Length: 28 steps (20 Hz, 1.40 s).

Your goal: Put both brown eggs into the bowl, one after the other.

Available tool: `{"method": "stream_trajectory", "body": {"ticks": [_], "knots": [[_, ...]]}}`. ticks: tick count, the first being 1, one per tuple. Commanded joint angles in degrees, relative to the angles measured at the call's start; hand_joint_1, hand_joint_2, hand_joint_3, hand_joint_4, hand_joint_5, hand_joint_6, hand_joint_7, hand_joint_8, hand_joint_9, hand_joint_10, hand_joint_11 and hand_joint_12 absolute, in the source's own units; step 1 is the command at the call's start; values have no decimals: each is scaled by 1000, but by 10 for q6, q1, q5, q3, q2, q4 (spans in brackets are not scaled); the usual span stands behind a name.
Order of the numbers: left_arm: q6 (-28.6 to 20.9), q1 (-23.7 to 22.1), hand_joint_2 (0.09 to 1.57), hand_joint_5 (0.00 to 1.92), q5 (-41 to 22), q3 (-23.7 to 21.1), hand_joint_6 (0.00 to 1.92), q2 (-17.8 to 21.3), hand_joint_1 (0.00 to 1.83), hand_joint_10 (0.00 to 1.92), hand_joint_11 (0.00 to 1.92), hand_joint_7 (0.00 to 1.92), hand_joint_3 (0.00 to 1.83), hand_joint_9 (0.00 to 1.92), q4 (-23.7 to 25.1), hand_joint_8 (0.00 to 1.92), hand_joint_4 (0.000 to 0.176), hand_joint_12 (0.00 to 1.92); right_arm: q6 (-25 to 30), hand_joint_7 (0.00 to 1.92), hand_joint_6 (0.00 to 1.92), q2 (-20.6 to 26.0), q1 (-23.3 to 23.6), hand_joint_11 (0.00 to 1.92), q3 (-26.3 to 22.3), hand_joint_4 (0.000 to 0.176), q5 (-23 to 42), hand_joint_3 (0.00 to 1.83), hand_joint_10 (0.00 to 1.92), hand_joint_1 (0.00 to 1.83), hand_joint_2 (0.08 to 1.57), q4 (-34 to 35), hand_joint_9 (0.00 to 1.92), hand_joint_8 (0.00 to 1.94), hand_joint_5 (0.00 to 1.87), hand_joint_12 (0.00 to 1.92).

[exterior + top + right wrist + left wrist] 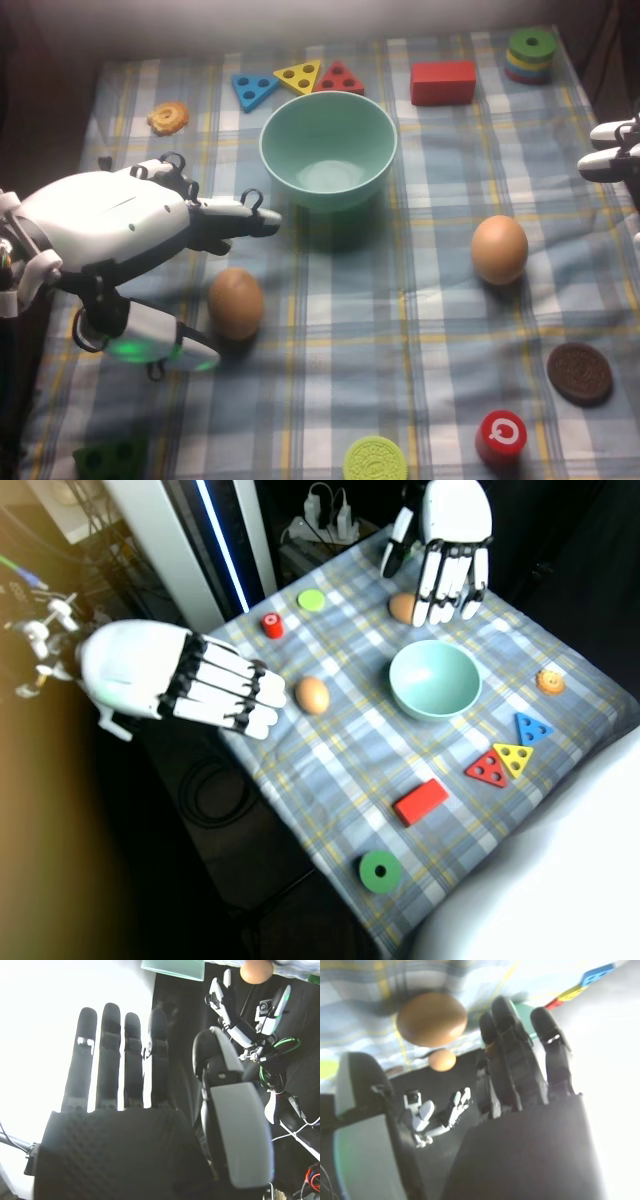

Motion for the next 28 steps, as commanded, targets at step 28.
{"method": "stream_trajectory", "body": {"ticks": [28], "knots": [[5, -36, 996, 655, -8, 40, 3, -50, 1014, 9, 137, 782, 0, 828, -2, 3, 145, 912, 8, 608, 5, 4, -2, 309, 5, 0, 70, 3, 6, 709, 1292, 14, 642, 4, 687, 776]]}}
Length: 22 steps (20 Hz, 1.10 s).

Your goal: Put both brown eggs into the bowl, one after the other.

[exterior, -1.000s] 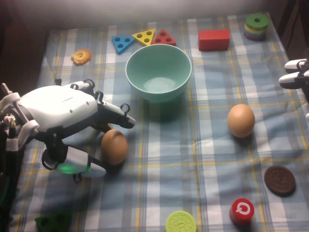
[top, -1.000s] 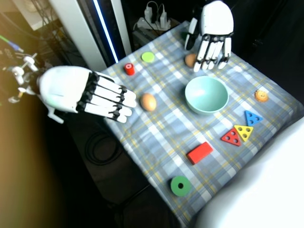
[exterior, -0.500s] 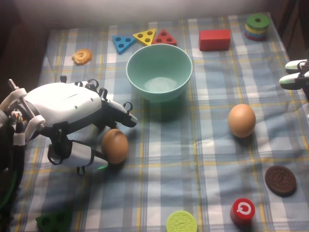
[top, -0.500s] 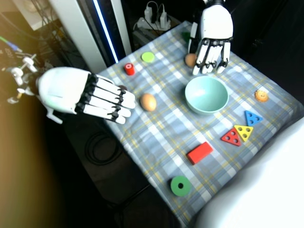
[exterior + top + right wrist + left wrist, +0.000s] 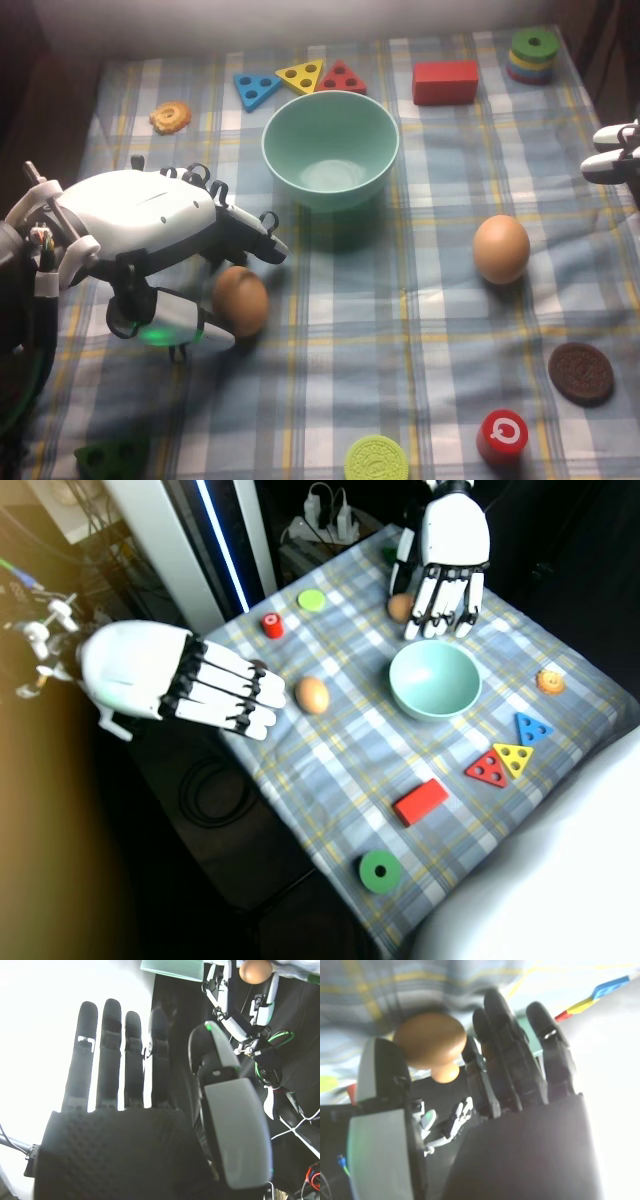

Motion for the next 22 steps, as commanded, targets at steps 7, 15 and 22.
{"method": "stream_trajectory", "body": {"ticks": [7, 15, 22], "knots": [[1, -8, 1031, 781, -48, 2, 11, -5, 1319, 23, 142, 1098, 0, 982, 2, 615, 101, 1042, 6, 623, 4, 4, 0, 325, 2, 0, 70, 1, 6, 741, 1301, 14, 654, 3, 709, 799], [1, -8, 1128, 923, -45, 2, 991, -5, 1248, 26, 114, 949, 2, 1038, -3, 1048, 0, 1101, 8, 645, 2, 3, -1, 327, 2, 0, 70, 1, 7, 733, 1313, 15, 661, 6, 721, 749], [1, -8, 971, 831, -44, 2, 0, -4, 924, 2, 80, 1064, 0, 994, -4, 61, 95, 1108, 9, 660, 1, 3, -3, 297, 2, 0, 70, 0, 0, 782, 1311, 16, 661, 1, 728, 817]]}}
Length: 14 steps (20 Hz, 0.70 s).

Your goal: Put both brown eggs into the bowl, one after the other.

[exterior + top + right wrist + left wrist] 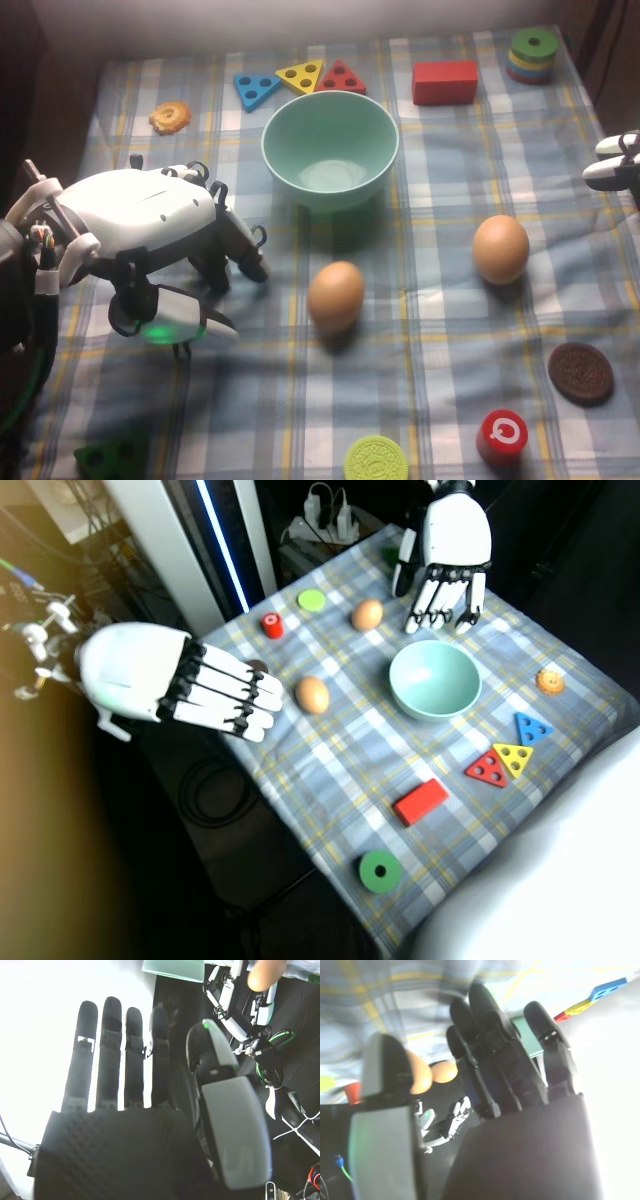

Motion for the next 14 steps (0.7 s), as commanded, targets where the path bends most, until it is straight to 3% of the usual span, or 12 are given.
{"method": "stream_trajectory", "body": {"ticks": [1, 3, 5, 8, 11, 12, 14], "knots": [[0, -7, 949, 750, -50, 1, 0, -2, 920, 0, 87, 1016, 0, 963, -1, 36, 96, 1118, 4, 663, 0, 3, 1, 303, 2, 0, 70, 0, 3, 783, 1311, 15, 667, 2, 727, 820], [0, -6, 957, 638, -64, -7, 0, 8, 820, 0, 6, 867, 0, 843, -8, 1, 94, 1018, 5, 663, 0, 4, 0, 276, 1, 0, 70, 2, 1, 745, 1317, 15, 660, 1, 724, 806], [0, -2, 940, 540, -84, -20, 0, 17, 777, 0, 28, 743, 0, 768, -8, 0, 119, 982, 5, 657, 0, 4, -1, 226, 2, 0, 70, 2, 0, 727, 1322, 15, 619, 0, 726, 781], [0, -2, 910, 508, -106, -26, 0, 17, 766, 2, 30, 732, 2, 773, -8, 2, 123, 1022, 6, 665, 0, 4, -1, 306, 1, 0, 71, 1, 17, 721, 1323, 15, 660, 3, 726, 808], [-4, -5, 922, 524, -118, -28, 3, 14, 760, 3, 86, 735, 0, 779, -10, 1, 116, 952, 6, 673, 0, 3, -1, 422, 2, 0, 71, 0, 6, 772, 1306, 15, 716, 0, 716, 780], [-5, -7, 938, 498, -116, -28, 0, 12, 753, 0, 56, 706, 4, 751, -8, 0, 121, 933, 6, 673, 0, 3, -1, 440, 2, 0, 71, 0, 8, 774, 1302, 15, 727, 0, 713, 779], [-8, -14, 906, 533, -107, -26, 13, 5, 811, 14, 72, 754, 0, 781, 4, 19, 112, 936, 6, 669, 2, 3, -1, 414, 2, 0, 71, 0, 0, 779, 1300, 15, 708, 0, 718, 762]]}}
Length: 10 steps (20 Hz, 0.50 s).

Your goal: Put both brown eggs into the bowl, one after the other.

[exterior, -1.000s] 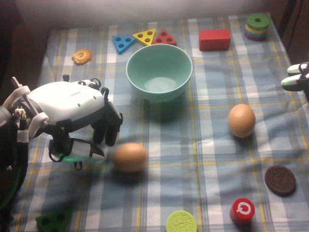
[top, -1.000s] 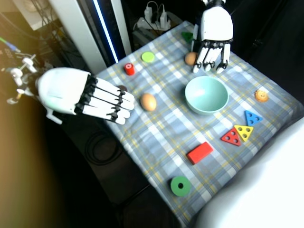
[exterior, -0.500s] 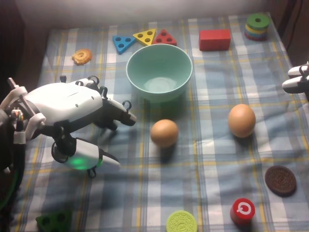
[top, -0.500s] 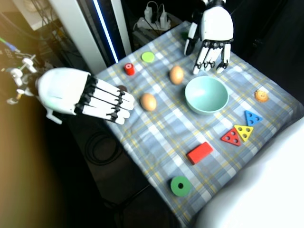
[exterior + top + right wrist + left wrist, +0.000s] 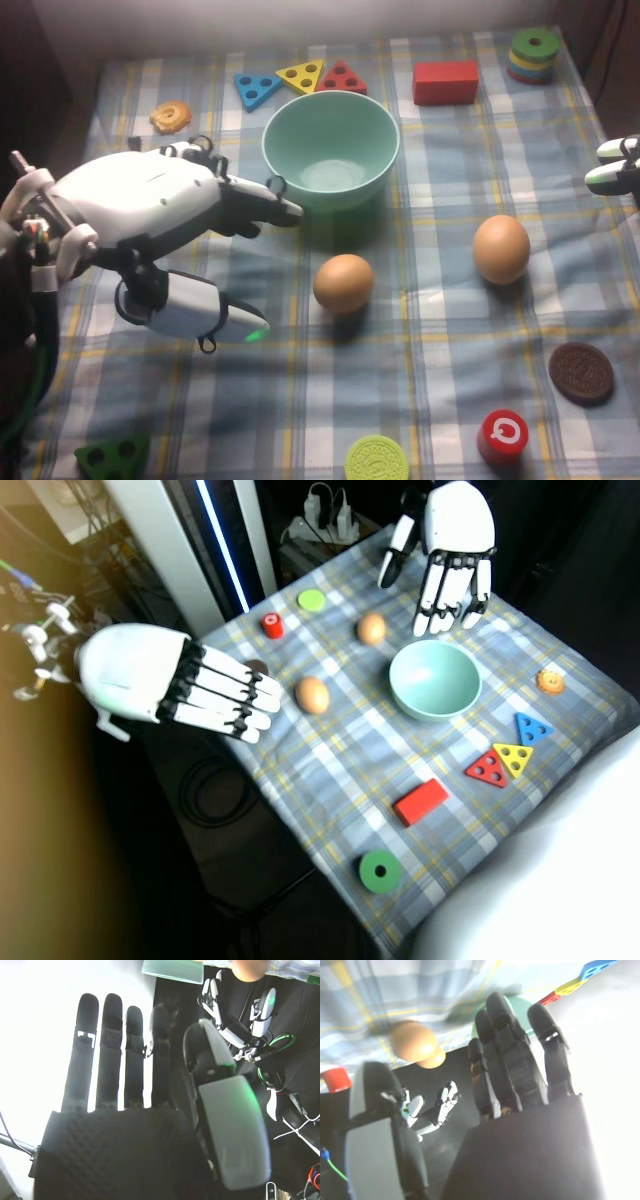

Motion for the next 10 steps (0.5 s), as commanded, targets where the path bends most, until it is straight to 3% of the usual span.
{"method": "stream_trajectory", "body": {"ticks": [1, 3, 5, 7, 10], "knots": [[-4, -10, 901, 526, -53, 0, 8, -6, 815, 13, 70, 759, 0, 780, 12, 17, 126, 933, 4, 666, 1, 3, 3, 401, 1, 0, 70, 0, 0, 767, 1302, 15, 699, 0, 717, 755], [-5, -18, 889, 533, -48, 3, 6, -17, 817, 11, 97, 756, 0, 782, 18, 9, 142, 940, 4, 669, 0, 3, 3, 382, 1, 0, 70, 0, 0, 794, 1295, 15, 715, 0, 703, 820], [-6, -21, 908, 539, -44, 5, 0, -25, 800, 4, 66, 745, 0, 776, 24, 1, 135, 952, 4, 672, 1, 3, 3, 360, 1, 0, 70, 1, 2, 803, 1297, 15, 699, 2, 697, 823], [-10, -21, 962, 532, -46, 5, 0, -31, 714, 0, 0, 716, 4, 737, 25, 0, 144, 981, 4, 676, 8, 3, 3, 337, 1, 0, 70, 3, 2, 783, 1300, 15, 688, 2, 726, 803], [-11, -21, 930, 550, -45, 9, 4, -43, 756, 0, 0, 716, 0, 711, 26, 1, 137, 990, 4, 683, 6, 2, 3, 333, 1, 0, 70, 1, 1, 817, 1300, 15, 687, 2, 733, 808]]}}
